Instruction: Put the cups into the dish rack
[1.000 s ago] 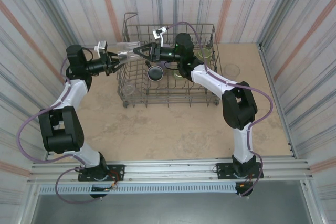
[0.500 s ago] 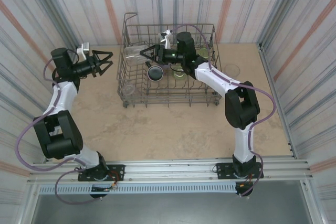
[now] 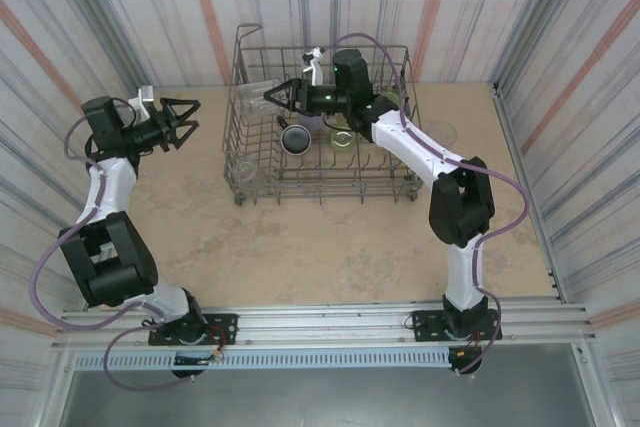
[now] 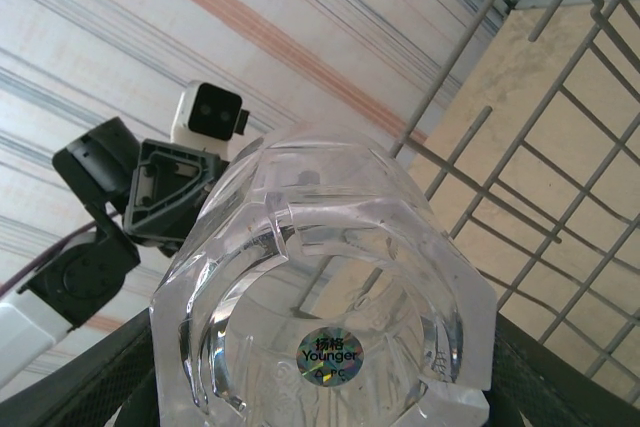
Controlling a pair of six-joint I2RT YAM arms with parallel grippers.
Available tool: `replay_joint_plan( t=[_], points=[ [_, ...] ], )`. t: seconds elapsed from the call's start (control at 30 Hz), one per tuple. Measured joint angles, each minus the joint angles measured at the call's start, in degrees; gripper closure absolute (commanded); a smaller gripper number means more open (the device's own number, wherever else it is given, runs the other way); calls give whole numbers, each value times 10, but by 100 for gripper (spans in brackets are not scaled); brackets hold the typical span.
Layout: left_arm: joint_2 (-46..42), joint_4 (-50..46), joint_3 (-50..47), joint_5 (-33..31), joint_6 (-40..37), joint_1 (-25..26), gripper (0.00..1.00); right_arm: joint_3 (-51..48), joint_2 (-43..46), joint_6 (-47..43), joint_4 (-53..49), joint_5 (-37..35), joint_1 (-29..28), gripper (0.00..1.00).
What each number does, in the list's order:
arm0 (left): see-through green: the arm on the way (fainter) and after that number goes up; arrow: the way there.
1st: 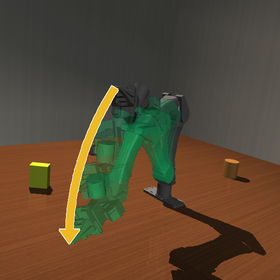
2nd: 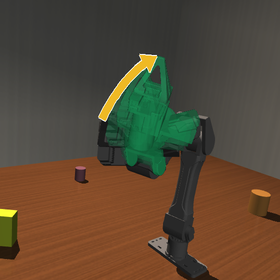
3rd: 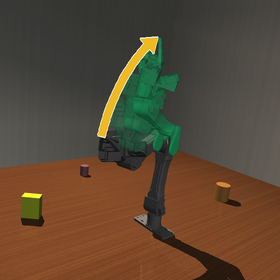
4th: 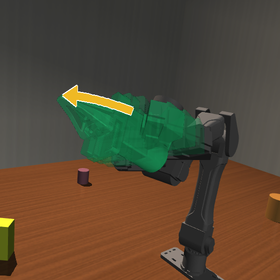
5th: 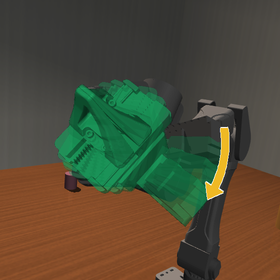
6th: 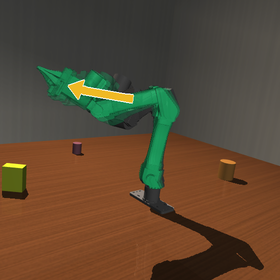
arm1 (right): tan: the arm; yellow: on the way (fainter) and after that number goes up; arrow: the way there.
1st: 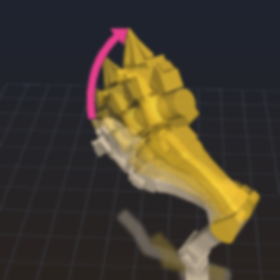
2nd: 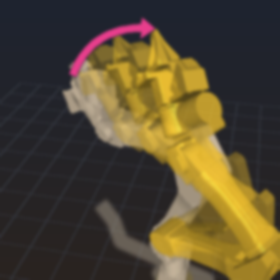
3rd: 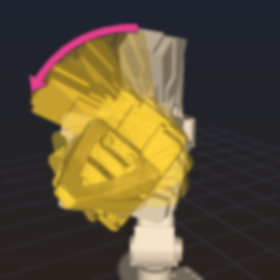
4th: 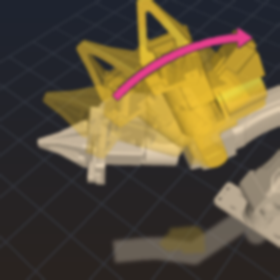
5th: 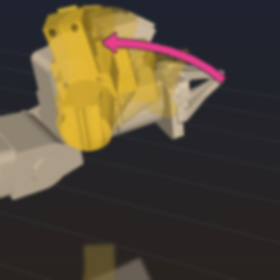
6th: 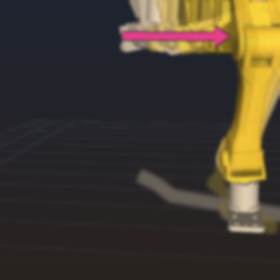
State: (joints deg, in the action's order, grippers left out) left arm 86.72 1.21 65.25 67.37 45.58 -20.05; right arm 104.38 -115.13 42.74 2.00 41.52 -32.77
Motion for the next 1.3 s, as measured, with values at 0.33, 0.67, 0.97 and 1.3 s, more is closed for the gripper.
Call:
replay_joint_plan(
  t=[0.33,0.67,0.97,1.3],
  points=[
    [0,-77,22,-37,-53,-13,11,63,0,-66,-130,-50,-12,62],
    [0,-151,33,-86,-102,-24,3,175,-8,-156,-288,-139,-41,63],
    [-1,-182,40,-114,-122,-30,1,273,-74,-200,-406,-203,-61,63],
    [-8,-213,45,-145,-139,-35,1,329,-112,-210,-471,-248,-73,63]
  ],
)
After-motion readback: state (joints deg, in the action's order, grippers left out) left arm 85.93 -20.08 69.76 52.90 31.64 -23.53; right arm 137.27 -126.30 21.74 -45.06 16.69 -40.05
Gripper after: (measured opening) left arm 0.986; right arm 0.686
